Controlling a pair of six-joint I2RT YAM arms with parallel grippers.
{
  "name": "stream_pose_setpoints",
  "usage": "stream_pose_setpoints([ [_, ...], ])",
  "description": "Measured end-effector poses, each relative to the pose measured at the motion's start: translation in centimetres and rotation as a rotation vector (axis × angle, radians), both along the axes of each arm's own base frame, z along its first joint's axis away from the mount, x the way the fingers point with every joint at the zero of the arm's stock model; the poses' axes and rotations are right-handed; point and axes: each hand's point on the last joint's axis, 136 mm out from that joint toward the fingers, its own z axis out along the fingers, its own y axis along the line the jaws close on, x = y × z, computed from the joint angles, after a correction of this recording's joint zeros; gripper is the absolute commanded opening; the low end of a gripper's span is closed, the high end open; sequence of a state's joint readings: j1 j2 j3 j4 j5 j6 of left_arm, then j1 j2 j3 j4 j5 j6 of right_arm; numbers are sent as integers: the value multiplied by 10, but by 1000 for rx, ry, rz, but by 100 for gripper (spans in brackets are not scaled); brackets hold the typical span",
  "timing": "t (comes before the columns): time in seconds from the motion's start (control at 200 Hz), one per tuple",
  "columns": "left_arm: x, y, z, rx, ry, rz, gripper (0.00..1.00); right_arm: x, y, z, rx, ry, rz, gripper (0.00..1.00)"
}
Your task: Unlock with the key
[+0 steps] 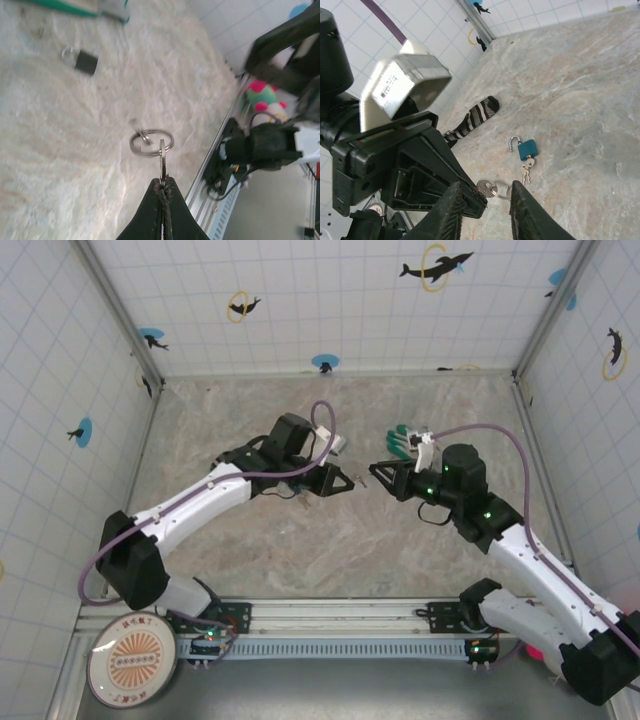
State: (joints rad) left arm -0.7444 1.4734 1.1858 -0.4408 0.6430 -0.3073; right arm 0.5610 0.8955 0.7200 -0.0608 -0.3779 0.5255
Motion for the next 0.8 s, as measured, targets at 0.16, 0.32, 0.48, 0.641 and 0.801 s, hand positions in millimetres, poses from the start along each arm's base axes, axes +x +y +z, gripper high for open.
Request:
stream_pose_setpoints([
  [0.16,-10,2,2,14,18,-50,0,-7,6,-11,26,27,48,38],
  [0.32,-16,-1,24,-46,-12,-99,0,-17,15,-12,77,42,122,39],
  [0.48,-23,-2,32,-79,-6,-131,0,-22,21,-1,126,26,171,43],
  [0.641,-26,-3,36,-100,-2,-148,0,-25,23,5,158,16,193,43],
  [0.801,-26,-4,41,-118,-15,-154,0,-26,28,6,177,25,220,26],
])
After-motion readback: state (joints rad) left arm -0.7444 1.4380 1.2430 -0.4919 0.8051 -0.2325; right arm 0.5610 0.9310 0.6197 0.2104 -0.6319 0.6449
